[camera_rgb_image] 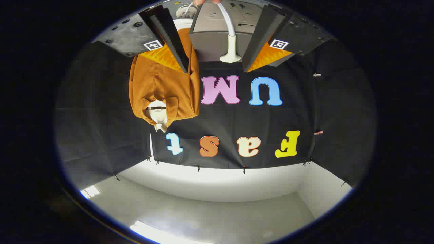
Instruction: Iron the clothes twice with a garment steamer, once on the left side and once on the right side.
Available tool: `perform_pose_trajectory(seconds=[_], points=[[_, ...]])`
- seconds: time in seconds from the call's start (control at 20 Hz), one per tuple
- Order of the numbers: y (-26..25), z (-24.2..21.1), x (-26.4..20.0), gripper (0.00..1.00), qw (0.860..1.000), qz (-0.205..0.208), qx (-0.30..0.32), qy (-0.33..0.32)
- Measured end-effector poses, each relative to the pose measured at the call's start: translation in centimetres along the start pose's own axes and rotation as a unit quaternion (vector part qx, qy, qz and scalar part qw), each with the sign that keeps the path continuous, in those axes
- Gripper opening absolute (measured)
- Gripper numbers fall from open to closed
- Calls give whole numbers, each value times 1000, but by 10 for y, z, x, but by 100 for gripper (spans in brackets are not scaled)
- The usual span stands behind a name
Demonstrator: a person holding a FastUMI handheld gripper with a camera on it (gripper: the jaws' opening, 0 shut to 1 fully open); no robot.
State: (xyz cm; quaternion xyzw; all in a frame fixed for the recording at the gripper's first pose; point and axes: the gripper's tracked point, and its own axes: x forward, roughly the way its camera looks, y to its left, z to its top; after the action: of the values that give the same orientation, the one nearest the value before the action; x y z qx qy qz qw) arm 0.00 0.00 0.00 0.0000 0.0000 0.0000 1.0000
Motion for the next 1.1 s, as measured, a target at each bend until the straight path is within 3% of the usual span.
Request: perform_pose_trajectory(seconds=[1.1], points=[[19, -44, 23, 98, 998, -2, 12, 65]])
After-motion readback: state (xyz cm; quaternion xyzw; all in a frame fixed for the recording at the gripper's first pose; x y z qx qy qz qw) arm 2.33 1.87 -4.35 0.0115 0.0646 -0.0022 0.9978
